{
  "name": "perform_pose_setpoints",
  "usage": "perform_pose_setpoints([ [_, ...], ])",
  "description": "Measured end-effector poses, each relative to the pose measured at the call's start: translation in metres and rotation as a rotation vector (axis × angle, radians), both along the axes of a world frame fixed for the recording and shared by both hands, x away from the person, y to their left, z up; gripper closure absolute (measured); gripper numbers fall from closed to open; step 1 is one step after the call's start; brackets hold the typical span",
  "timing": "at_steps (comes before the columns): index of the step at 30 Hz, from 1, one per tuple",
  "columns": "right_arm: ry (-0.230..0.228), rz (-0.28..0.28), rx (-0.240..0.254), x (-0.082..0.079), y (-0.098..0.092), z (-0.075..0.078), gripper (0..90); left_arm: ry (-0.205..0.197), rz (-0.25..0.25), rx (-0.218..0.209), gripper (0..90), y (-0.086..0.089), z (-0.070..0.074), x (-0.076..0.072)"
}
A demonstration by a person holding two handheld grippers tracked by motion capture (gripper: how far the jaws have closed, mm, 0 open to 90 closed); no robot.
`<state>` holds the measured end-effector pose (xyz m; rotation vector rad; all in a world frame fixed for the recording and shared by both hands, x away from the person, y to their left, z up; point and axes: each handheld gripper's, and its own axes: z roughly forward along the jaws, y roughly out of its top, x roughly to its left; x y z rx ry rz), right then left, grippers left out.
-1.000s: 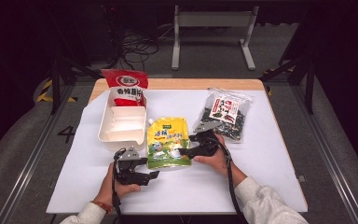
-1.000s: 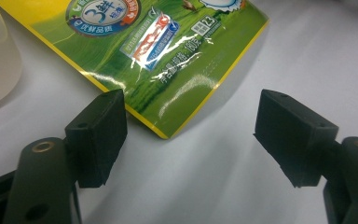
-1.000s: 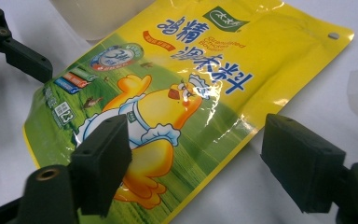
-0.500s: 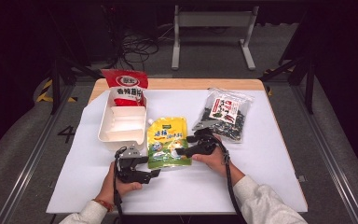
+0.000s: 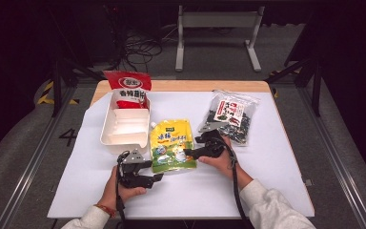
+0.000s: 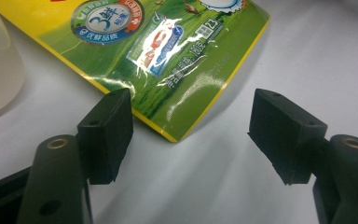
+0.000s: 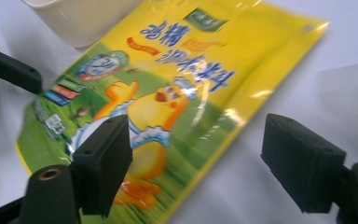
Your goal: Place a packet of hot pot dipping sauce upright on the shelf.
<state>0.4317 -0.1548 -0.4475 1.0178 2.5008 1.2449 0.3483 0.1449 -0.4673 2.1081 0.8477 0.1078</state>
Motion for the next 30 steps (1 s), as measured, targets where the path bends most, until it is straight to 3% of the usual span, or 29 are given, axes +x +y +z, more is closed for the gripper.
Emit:
perform_pose_setpoints([
  [1,-0.041,-0.014,-0.016,-0.001,-0.009,0.006,27.5,-0.014,-0.001,0.005,31.6,0.002,0.001,-0.002],
  [3,-0.07,-0.046,-0.015,-0.001,-0.026,0.014,30.3,-0.031,0.002,0.008,31.7,0.004,0.002,-0.003],
  [6,-0.185,-0.118,-0.114,-0.002,-0.055,0.025,34.4,-0.05,-0.005,0.013,31.1,0.006,0.005,-0.006],
  [7,-0.2,-0.13,-0.127,-0.002,-0.063,0.027,36.7,-0.058,-0.009,0.016,30.8,0.007,0.006,-0.008],
  [9,-0.184,-0.169,-0.097,-0.001,-0.087,0.03,41.5,-0.065,-0.012,0.026,30.0,0.008,0.007,-0.01],
  [11,-0.179,-0.2,-0.101,-0.002,-0.111,0.03,47.6,-0.067,-0.019,0.027,29.8,0.008,0.007,-0.012],
  [12,-0.174,-0.199,-0.1,-0.004,-0.123,0.029,50.0,-0.067,-0.019,0.027,29.7,0.008,0.007,-0.012],
  [13,-0.174,-0.199,-0.1,-0.004,-0.123,0.029,50.0,-0.066,-0.019,0.025,29.7,0.009,0.007,-0.012],
  [14,-0.163,-0.204,-0.091,-0.01,-0.138,0.028,51.9,-0.07,-0.026,0.028,29.5,0.009,0.008,-0.013],
  [17,-0.146,-0.184,-0.083,-0.017,-0.153,0.027,54.6,-0.069,-0.03,0.025,29.4,0.01,0.009,-0.015],
  [20,-0.135,-0.177,-0.114,-0.023,-0.158,0.023,54.2,-0.072,-0.033,0.027,29.2,0.01,0.01,-0.015],
  [23,-0.117,-0.152,-0.107,-0.029,-0.159,0.017,54.4,-0.074,-0.047,0.03,29.2,0.009,0.01,-0.017],
  [25,-0.122,-0.107,-0.147,-0.031,-0.156,0.01,58.8,-0.07,-0.045,0.032,29.2,0.008,0.009,-0.017],
  [26,-0.12,-0.111,-0.176,-0.032,-0.153,0.007,61.7,-0.072,-0.047,0.034,29.2,0.008,0.009,-0.016],
  [29,-0.139,-0.107,-0.183,-0.031,-0.153,0.006,80.3,-0.069,-0.049,0.03,29.2,0.006,0.009,-0.016],
  [30,-0.139,-0.107,-0.183,-0.031,-0.153,0.006,80.3,-0.069,-0.049,0.03,29.2,0.006,0.009,-0.016],
])
